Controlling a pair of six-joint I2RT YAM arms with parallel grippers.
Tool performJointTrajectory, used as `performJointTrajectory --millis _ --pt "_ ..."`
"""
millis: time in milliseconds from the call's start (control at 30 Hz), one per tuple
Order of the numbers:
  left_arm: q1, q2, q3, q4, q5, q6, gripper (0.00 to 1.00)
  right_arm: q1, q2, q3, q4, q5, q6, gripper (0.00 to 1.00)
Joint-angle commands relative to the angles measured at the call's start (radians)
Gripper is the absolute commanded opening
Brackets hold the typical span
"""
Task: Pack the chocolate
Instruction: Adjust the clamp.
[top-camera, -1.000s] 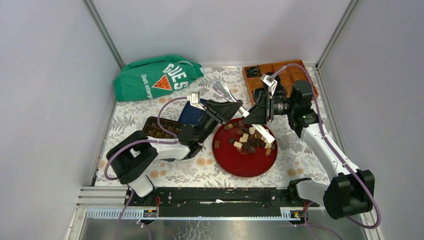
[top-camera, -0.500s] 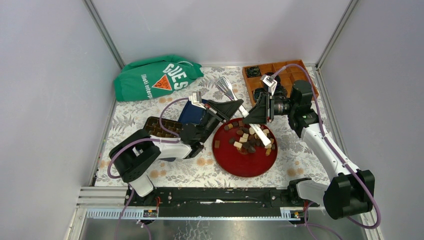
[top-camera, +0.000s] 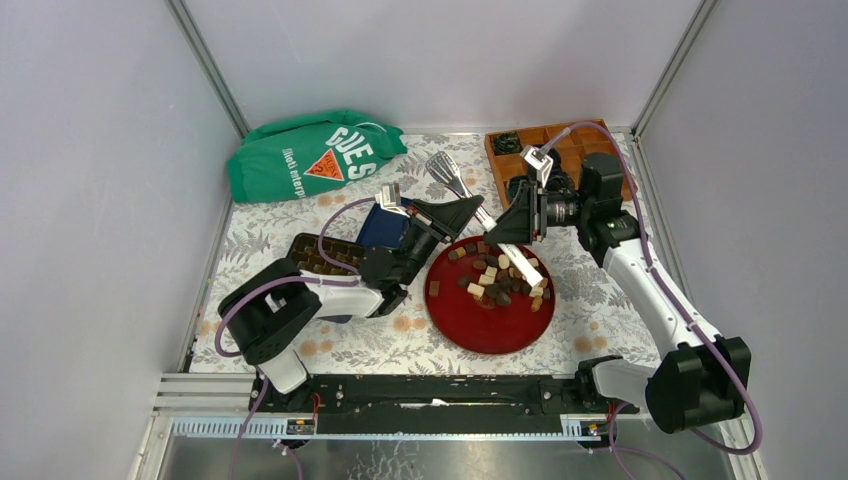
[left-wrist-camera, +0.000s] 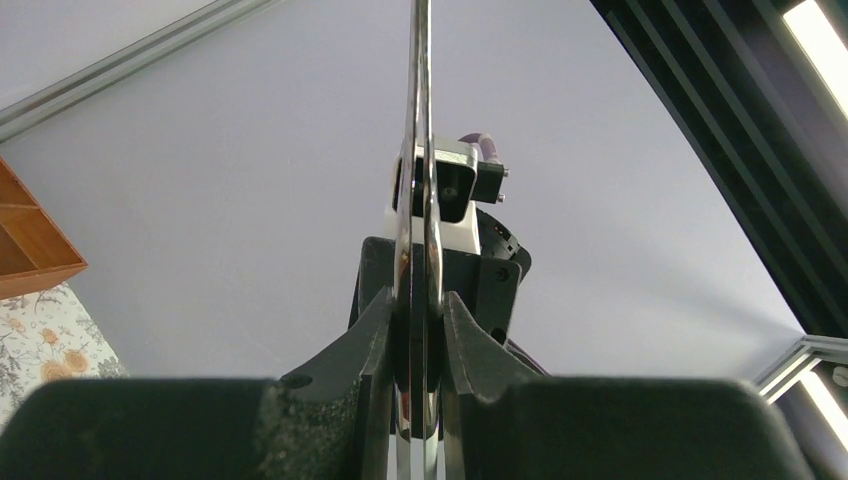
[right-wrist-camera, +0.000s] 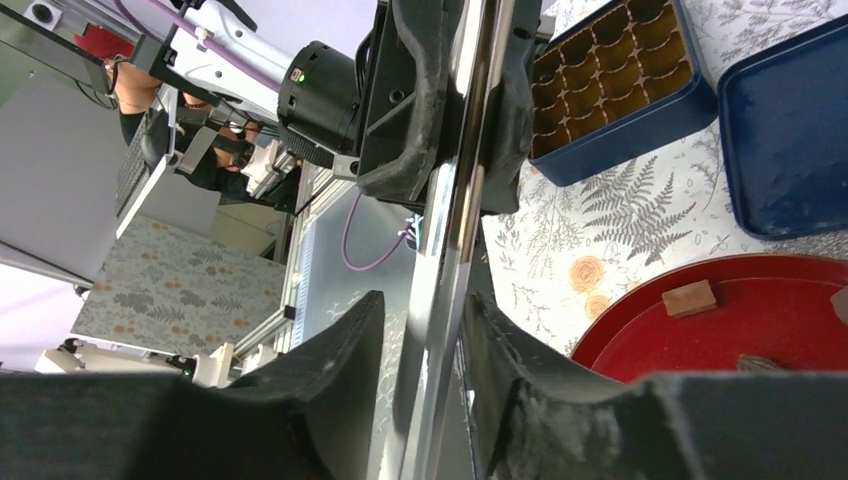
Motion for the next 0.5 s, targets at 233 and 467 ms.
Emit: performJointTrajectory --millis 233,467 --pt "-0.003 0.005 0.017 0.058 -0.019 -0.022 0.28 0.012 0.026 0.037 0.112 -0.004 0.119 0.25" --pt "-0.004 -0.003 0.012 0.058 0.013 -0.006 0.64 0.011 0.014 0.013 0.192 -0.024 0.201 0.25"
